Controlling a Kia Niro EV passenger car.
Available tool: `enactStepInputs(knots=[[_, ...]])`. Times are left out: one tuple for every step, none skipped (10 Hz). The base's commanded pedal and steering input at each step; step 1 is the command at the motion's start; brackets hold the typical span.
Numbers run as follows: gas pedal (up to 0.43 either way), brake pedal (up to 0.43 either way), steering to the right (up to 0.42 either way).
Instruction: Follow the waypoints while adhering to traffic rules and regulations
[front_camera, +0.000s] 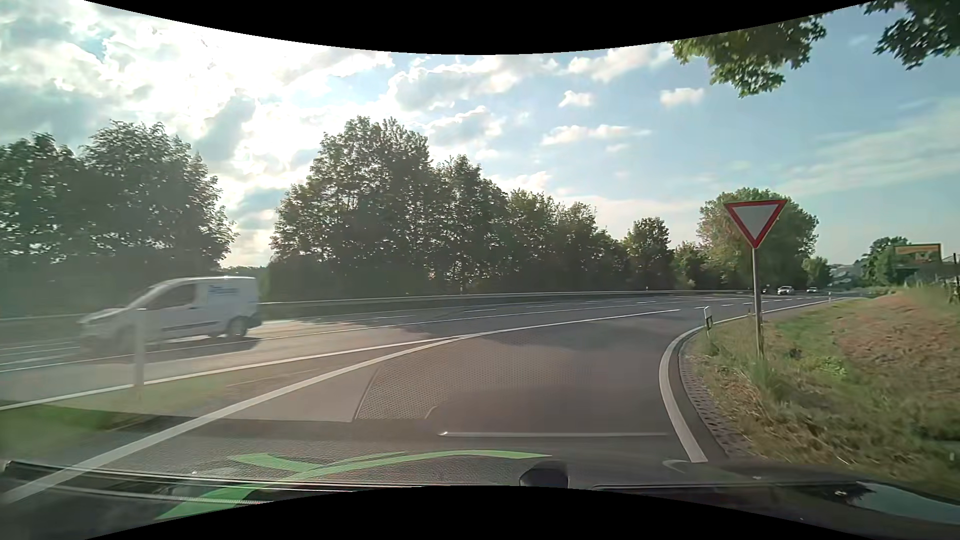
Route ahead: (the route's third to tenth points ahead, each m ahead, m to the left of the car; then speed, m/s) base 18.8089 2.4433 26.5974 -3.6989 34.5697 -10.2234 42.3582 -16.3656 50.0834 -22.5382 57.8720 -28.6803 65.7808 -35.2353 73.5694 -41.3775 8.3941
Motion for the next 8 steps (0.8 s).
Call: enactStepInputs(knots=[[0.157, 0.000, 0.137], [0.157, 0.000, 0.138], [0.157, 0.000, 0.138], [0.169, 0.000, 0.140], [0.169, 0.000, 0.141], [0.169, 0.000, 0.141], [0.189, 0.000, 0.141], [0.248, 0.000, 0.141]])
